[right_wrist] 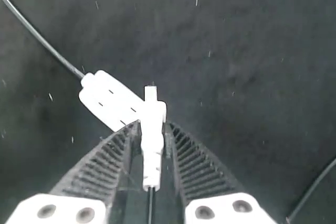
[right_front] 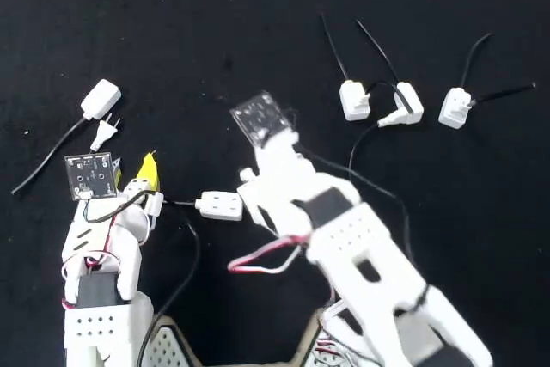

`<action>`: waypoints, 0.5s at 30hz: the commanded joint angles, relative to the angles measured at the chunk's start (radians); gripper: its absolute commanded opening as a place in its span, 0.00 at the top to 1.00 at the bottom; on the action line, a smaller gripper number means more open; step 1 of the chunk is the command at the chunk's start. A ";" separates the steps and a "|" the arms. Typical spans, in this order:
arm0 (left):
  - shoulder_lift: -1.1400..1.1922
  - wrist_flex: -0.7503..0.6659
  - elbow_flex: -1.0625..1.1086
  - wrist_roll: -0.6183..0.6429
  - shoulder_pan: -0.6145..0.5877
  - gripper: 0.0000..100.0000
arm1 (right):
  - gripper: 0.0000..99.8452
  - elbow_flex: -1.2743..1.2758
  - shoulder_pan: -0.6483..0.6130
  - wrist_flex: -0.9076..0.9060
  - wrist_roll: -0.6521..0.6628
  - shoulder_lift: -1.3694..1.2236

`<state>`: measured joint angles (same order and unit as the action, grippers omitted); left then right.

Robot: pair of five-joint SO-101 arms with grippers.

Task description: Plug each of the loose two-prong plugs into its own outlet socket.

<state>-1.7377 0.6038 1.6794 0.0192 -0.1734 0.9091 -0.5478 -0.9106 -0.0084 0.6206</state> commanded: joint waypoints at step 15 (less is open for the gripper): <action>-0.011 -0.018 0.024 0.002 -0.012 0.82 | 0.99 -0.622 0.009 -0.508 -0.167 -0.513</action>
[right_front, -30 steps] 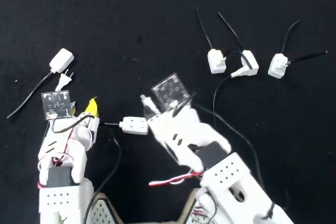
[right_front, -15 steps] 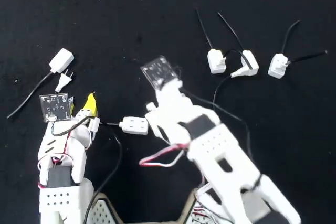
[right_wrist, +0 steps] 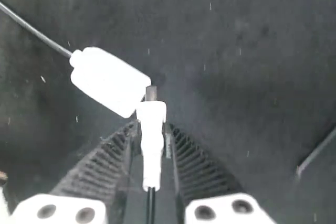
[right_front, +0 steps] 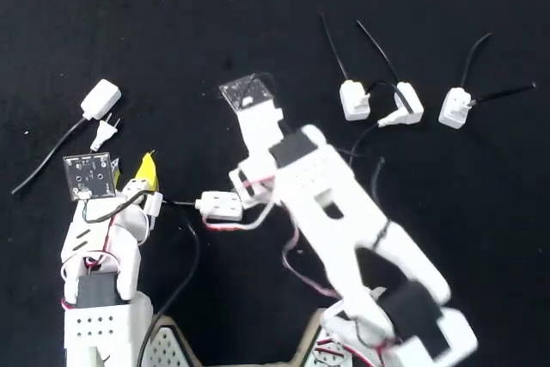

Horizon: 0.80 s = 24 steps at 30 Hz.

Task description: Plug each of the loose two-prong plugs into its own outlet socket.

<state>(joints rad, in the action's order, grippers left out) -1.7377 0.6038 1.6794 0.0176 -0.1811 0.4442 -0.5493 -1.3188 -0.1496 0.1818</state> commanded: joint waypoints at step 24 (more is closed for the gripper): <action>-0.011 -0.020 0.021 0.003 -0.002 0.82 | 0.99 -0.687 -0.061 -0.436 -0.318 -0.499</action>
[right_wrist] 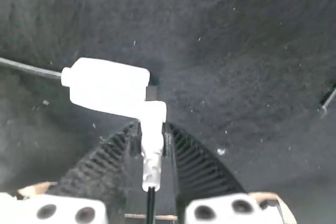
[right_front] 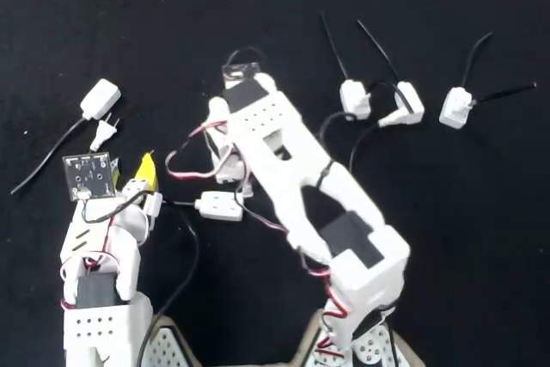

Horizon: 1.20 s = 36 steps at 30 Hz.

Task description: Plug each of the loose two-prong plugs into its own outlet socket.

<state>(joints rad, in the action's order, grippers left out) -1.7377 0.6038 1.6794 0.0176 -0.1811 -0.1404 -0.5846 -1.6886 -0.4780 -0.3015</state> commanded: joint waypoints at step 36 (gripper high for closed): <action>-0.011 -0.021 0.022 -0.002 -0.002 0.82 | 0.99 -0.070 -0.107 -0.074 -0.163 -0.044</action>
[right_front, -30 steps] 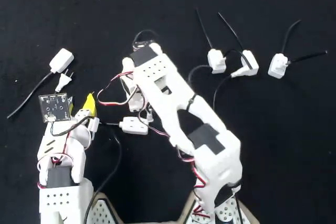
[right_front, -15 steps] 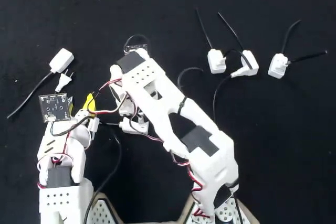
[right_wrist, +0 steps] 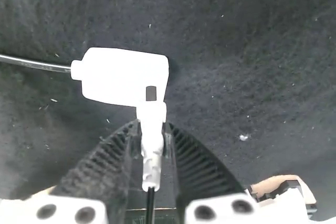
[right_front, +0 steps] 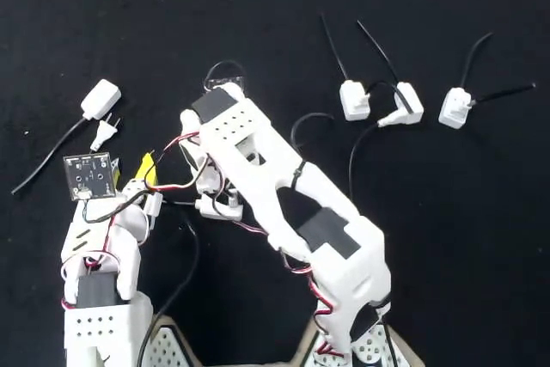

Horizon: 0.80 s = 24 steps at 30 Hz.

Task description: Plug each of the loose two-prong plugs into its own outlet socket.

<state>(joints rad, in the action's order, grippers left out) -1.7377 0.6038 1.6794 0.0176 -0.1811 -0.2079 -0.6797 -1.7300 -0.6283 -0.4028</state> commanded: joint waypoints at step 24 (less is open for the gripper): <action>-0.011 -0.021 0.024 -0.003 -0.002 0.82 | 0.99 0.045 -0.032 -0.034 -0.014 0.077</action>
<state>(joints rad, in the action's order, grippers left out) -1.7377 0.6038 1.6794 0.0176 -0.1811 -0.1343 -0.6966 -1.7300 -0.6283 -0.4028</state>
